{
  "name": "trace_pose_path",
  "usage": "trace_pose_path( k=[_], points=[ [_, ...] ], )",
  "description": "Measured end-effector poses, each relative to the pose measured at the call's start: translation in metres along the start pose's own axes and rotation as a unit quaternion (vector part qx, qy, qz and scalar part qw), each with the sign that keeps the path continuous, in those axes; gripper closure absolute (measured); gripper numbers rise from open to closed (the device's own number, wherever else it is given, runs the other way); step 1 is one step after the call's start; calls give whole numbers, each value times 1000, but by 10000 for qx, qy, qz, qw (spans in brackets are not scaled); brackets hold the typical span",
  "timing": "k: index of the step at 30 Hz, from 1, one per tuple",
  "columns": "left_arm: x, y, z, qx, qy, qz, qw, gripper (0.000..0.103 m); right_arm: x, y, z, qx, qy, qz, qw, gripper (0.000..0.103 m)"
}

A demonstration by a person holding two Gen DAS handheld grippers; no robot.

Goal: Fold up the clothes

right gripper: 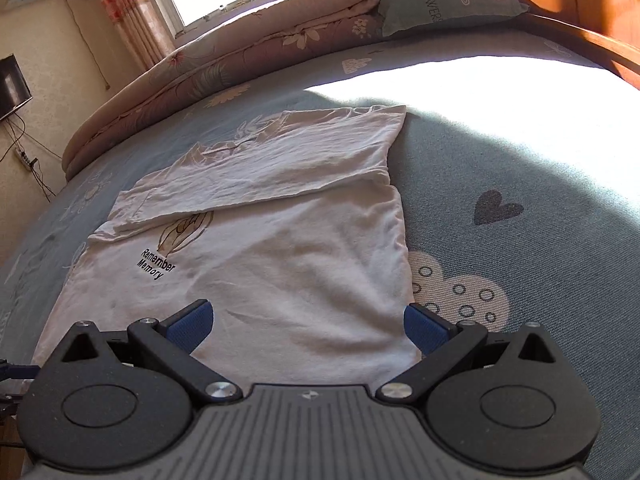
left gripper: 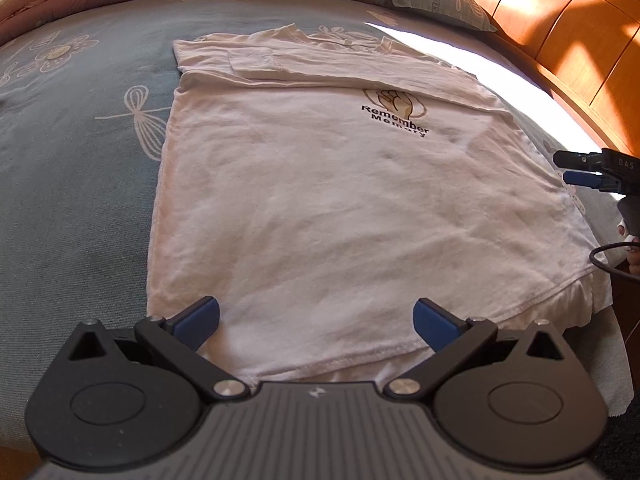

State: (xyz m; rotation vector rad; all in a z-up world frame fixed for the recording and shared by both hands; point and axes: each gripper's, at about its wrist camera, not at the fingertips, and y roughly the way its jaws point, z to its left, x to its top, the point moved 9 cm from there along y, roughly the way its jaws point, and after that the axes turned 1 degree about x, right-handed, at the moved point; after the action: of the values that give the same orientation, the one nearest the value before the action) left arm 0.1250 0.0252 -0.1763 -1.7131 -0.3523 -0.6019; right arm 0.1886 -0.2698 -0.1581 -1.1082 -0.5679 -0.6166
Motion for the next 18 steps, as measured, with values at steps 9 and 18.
trace_pose_path(
  k=[9, 18],
  points=[
    [-3, -4, 4, -158, -71, -78, 9998, 1, 1, 27, -11, 82, 213, 179, 9996, 0],
    [2, -19, -11, -557, 263, -267, 9977, 1, -12, -24, 17, 398, -88, 242, 9989, 0]
  ],
)
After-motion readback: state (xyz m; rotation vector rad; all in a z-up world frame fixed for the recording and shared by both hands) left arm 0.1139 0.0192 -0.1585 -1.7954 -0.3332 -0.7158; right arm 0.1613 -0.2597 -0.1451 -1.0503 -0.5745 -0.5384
